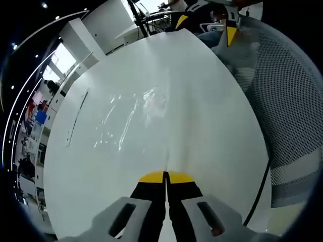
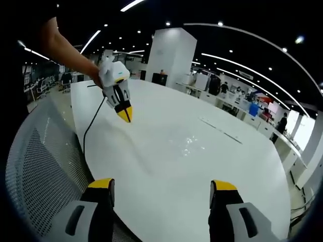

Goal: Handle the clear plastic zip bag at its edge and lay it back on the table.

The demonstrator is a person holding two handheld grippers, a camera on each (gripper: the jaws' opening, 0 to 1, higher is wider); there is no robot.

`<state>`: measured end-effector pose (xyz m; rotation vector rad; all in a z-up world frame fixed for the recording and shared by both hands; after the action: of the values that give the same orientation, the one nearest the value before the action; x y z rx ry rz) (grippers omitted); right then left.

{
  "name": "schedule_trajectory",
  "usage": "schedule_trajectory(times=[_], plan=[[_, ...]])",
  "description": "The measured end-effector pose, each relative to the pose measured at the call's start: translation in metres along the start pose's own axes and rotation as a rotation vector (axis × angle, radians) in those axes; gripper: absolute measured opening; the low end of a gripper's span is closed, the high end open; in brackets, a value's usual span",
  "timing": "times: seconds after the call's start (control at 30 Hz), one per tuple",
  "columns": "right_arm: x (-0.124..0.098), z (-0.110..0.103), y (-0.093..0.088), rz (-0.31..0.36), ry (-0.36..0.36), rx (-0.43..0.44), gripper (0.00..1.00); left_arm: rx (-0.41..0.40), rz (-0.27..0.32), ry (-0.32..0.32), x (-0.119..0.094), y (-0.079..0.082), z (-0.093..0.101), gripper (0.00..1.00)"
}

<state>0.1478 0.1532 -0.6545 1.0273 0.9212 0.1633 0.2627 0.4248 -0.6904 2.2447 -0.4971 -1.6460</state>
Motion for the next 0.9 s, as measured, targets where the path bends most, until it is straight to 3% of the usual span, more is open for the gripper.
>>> schedule_trajectory(times=[0.23,0.5,0.67,0.9], plan=[[0.001,-0.002,0.006,0.001,0.016,-0.022,0.69,0.002,-0.008,0.002,-0.004,0.001,0.008,0.00],[0.004,-0.005,0.017,0.004,0.042,-0.055,0.55,-0.007,-0.012,0.008,-0.011,0.006,0.016,0.00],[0.008,-0.009,0.026,0.017,0.085,-0.085,0.42,0.019,-0.047,0.001,-0.014,0.010,0.019,0.00],[0.013,-0.015,0.039,0.039,0.121,-0.136,0.33,0.036,-0.063,0.011,-0.016,0.015,0.026,0.00]])
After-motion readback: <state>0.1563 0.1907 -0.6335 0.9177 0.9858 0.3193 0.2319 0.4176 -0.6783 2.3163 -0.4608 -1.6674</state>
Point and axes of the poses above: the point that each gripper's makers call its tool centre point, and the gripper's own axes: x roughly forward along the fingers, z roughly to its right, y roughly out of its top, the point moved 6 cm from there along -x, roughly backward along the fingers, and after that the axes turned 3 degrees about -z, right-handed, at the moved point
